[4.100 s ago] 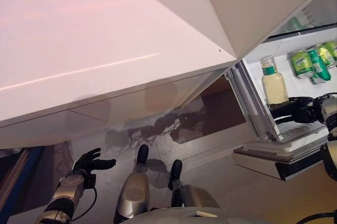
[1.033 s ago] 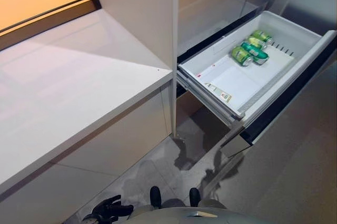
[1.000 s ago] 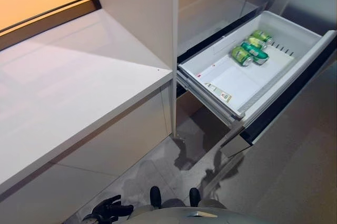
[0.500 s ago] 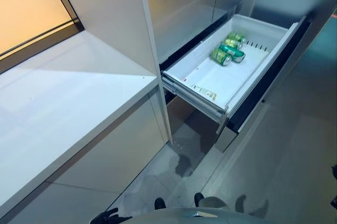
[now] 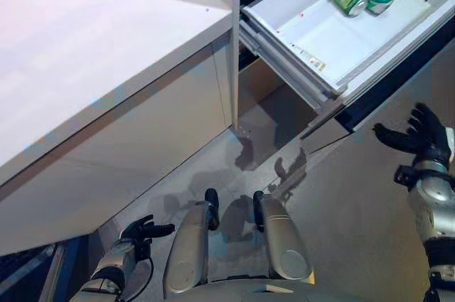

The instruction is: Put drinks into fridge and close the fridge

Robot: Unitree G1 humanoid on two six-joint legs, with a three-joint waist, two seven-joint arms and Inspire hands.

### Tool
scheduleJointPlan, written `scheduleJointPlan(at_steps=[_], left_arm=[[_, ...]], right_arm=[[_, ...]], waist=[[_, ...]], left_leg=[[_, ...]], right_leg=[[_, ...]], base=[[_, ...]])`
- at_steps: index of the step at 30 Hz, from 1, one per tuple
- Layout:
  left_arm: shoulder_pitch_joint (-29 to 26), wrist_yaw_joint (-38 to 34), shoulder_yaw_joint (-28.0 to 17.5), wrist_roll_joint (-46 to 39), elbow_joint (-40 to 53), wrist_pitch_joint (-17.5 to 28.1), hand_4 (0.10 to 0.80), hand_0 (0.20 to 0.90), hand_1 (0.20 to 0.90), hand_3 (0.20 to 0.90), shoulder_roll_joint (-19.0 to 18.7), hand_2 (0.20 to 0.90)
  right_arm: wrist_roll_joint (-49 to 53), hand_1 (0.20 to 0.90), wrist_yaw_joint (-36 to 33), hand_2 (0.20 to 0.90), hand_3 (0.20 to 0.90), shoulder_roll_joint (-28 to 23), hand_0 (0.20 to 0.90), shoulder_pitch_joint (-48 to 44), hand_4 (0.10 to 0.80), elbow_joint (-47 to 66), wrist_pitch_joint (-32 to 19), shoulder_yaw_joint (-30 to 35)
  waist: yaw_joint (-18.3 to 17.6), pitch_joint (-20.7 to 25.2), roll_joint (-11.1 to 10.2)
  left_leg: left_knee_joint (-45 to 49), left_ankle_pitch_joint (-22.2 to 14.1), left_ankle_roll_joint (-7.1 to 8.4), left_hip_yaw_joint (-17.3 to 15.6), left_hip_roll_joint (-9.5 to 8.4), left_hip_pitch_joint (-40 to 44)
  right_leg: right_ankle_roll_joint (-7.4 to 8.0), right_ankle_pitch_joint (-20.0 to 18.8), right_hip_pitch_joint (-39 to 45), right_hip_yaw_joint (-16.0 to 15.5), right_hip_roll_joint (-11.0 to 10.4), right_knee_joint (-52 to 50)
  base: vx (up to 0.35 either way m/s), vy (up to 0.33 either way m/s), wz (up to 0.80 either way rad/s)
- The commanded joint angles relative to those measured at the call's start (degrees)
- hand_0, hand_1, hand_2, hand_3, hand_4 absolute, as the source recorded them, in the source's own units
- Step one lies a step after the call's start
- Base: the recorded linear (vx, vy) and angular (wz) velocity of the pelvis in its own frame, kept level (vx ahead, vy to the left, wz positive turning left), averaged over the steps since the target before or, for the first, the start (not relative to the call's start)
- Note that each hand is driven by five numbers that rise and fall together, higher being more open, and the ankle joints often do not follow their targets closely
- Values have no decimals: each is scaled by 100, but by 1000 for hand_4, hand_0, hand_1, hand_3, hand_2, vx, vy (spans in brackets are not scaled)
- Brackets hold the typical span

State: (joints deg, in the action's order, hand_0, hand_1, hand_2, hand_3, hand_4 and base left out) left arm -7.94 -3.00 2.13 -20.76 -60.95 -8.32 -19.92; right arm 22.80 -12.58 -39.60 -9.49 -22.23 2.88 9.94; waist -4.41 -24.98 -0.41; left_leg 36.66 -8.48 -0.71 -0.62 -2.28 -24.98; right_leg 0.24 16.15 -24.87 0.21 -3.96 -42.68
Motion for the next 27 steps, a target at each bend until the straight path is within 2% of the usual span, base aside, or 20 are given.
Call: scheduleJointPlan(at_steps=[1, 7, 14, 21, 27], left_arm=[[180, -185, 172, 59, 170, -165, 800, 900, 900, 900, -482, 900], [17, -176, 376, 104, 142, -263, 800, 900, 900, 900, -492, 900], [-175, -209, 624, 114, 161, -377, 800, 900, 900, 900, -447, 900], [-514, -188, 893, -6, 258, -536, 800, 900, 900, 900, -462, 900], [-656, -148, 1109, -91, 357, -419, 800, 900, 900, 900, -350, 900]], right_arm=[[-323, 900, 68, 900, 900, -628, 900, -674, 800, 214, -249, -213], [-507, 900, 394, 900, 900, -730, 900, -1608, 800, 1, -418, -892], [-660, 900, 552, 900, 900, -643, 900, -2810, 800, -147, -364, -1808], [-517, 900, 518, 900, 900, -309, 900, -4279, 800, -434, -349, -2774], [-301, 900, 619, 900, 900, 124, 900, -5121, 800, -755, -460, -3343]], waist=[[96, 291, -133], [247, 207, -103], [424, 104, -43], [666, -101, 42], [883, -176, 109]], left_leg=[[632, -991, -499, -18, -198, 261], [563, -899, -479, 32, -235, 293], [508, -755, -435, 73, -288, 247], [439, -656, -416, 103, -337, 174], [249, -537, -370, 161, -375, 217]], right_leg=[[-414, -32, 293, -360, 70, -29], [-387, -133, 381, -385, 87, 108], [-342, -281, 371, -392, 69, 216], [-297, -354, 286, -395, 68, 242], [-283, -427, 375, -468, 24, 414]], base=[[78, 1, 19], [27, -1, 4], [5, 2, 0], [-37, 24, 5], [-37, 0, 9]])
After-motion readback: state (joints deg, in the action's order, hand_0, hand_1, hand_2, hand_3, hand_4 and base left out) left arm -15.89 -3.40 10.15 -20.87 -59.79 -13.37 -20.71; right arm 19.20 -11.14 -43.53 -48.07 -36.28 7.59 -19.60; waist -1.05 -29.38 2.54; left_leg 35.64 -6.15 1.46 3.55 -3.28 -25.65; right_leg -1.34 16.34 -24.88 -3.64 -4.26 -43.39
